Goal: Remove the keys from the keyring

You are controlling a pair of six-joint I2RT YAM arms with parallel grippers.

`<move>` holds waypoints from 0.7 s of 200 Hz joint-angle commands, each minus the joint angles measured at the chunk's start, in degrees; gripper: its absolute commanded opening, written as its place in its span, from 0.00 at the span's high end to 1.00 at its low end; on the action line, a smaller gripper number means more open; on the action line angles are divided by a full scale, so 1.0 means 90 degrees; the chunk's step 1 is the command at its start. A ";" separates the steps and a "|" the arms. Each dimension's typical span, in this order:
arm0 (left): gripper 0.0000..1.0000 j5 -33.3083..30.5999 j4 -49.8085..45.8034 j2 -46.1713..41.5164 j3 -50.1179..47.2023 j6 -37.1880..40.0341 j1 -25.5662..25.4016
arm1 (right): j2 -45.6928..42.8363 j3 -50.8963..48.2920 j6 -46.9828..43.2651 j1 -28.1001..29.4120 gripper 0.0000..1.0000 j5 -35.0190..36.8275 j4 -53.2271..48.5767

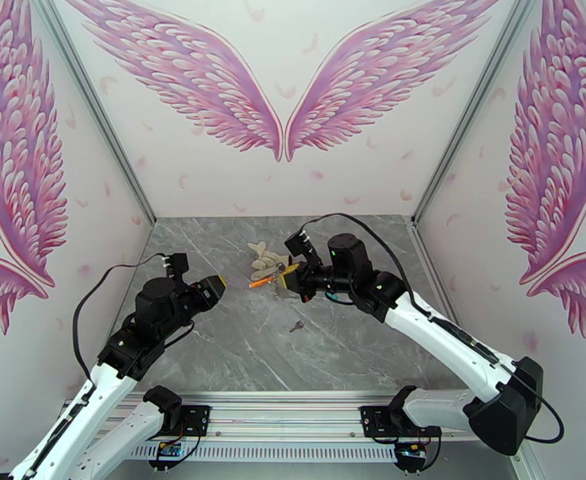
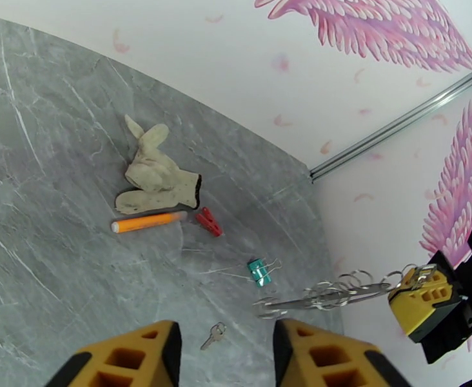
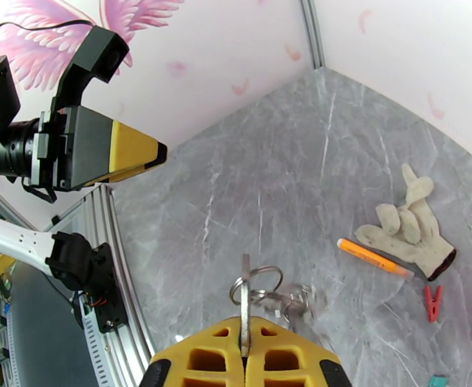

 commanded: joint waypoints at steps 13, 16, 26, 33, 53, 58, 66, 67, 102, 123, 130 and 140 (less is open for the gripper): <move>0.53 -0.0389 -0.0377 -0.0140 0.0054 0.1112 0.0059 | -0.0113 0.0611 0.0440 0.0084 1.00 0.0281 -0.0739; 0.51 -0.0377 -0.0290 -0.0144 0.0047 0.1200 0.0053 | -0.0105 0.0644 0.0463 0.0083 1.00 0.0300 -0.0807; 0.49 -0.0416 -0.0113 -0.0157 0.0023 0.1486 0.0053 | -0.0055 0.0772 0.0543 0.0096 1.00 0.0426 -0.1048; 0.48 -0.0398 0.0060 -0.0167 -0.0008 0.1722 0.0053 | -0.0004 0.0874 0.0604 0.0098 1.00 0.0575 -0.1268; 0.47 -0.0337 0.0652 -0.0178 -0.0188 0.2348 0.0046 | 0.0121 0.1120 0.0619 0.0115 1.00 0.0658 -0.1683; 0.46 -0.0248 0.0874 -0.0185 -0.0281 0.2511 0.0043 | 0.0150 0.1165 0.0648 0.0121 1.00 0.0692 -0.1733; 0.44 -0.0123 0.1204 -0.0178 -0.0390 0.2669 0.0043 | 0.0219 0.1233 0.0682 0.0134 1.00 0.0683 -0.1822; 0.44 -0.0105 0.1258 -0.0177 -0.0406 0.2690 0.0043 | 0.0225 0.1250 0.0682 0.0140 1.00 0.0677 -0.1832; 0.43 0.0444 0.2622 -0.0178 -0.0898 0.3676 -0.0013 | 0.0549 0.1663 0.0690 0.0368 1.00 0.0787 -0.2257; 0.43 0.0845 0.3286 -0.0179 -0.1216 0.4219 -0.0050 | 0.0739 0.1921 0.0692 0.0484 1.00 0.0837 -0.2514; 0.43 0.0977 0.3476 -0.0180 -0.1302 0.4317 -0.0064 | 0.0781 0.1987 0.0692 0.0504 1.00 0.0853 -0.2601; 0.43 0.1163 0.3710 -0.0178 -0.1425 0.4445 -0.0100 | 0.0834 0.2103 0.0693 0.0531 1.00 0.0775 -0.2707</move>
